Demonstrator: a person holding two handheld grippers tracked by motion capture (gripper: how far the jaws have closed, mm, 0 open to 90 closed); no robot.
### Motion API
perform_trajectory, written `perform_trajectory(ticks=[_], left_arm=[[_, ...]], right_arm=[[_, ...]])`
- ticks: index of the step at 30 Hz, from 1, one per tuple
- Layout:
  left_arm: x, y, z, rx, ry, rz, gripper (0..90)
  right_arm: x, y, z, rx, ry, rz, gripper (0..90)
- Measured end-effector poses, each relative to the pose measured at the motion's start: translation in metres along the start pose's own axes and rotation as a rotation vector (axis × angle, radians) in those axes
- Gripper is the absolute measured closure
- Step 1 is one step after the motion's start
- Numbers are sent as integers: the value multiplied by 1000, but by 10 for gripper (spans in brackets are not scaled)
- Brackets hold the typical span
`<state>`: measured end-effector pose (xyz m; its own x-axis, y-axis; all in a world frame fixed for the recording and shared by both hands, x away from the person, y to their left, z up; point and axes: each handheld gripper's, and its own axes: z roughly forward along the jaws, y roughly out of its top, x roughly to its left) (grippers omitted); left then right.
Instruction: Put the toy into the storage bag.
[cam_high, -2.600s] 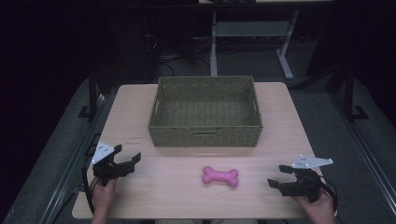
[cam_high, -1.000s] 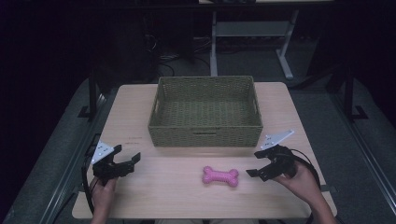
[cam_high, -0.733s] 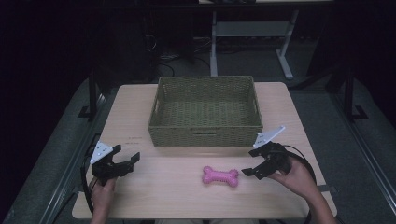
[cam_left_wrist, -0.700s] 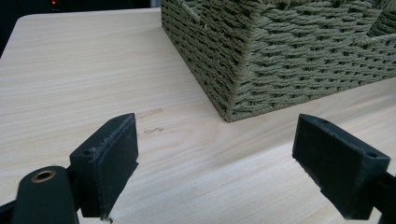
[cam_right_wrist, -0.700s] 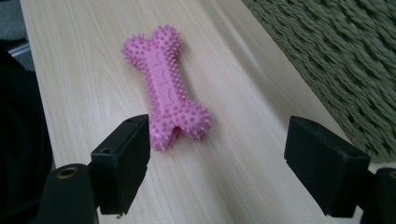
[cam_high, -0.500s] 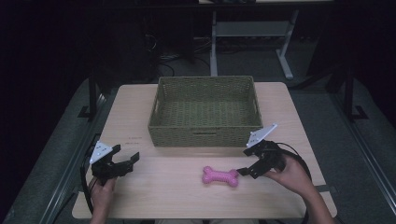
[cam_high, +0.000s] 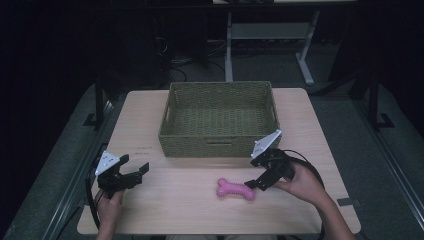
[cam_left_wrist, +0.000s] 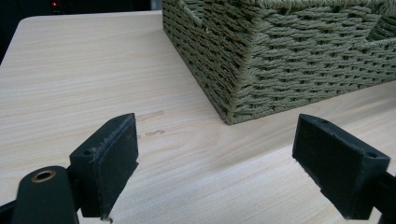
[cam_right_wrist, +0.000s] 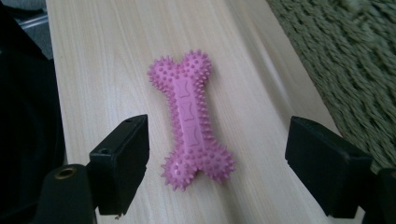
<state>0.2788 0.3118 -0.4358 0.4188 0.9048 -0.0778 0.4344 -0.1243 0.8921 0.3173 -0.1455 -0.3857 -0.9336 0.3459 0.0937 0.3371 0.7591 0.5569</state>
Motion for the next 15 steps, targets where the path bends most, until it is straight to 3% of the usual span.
perform_trajectory(ticks=[15], left_arm=[[0, 0, 0, -8, -5, -4, 138]], right_arm=[[2, 14, 25, 69, 41, -54, 253]])
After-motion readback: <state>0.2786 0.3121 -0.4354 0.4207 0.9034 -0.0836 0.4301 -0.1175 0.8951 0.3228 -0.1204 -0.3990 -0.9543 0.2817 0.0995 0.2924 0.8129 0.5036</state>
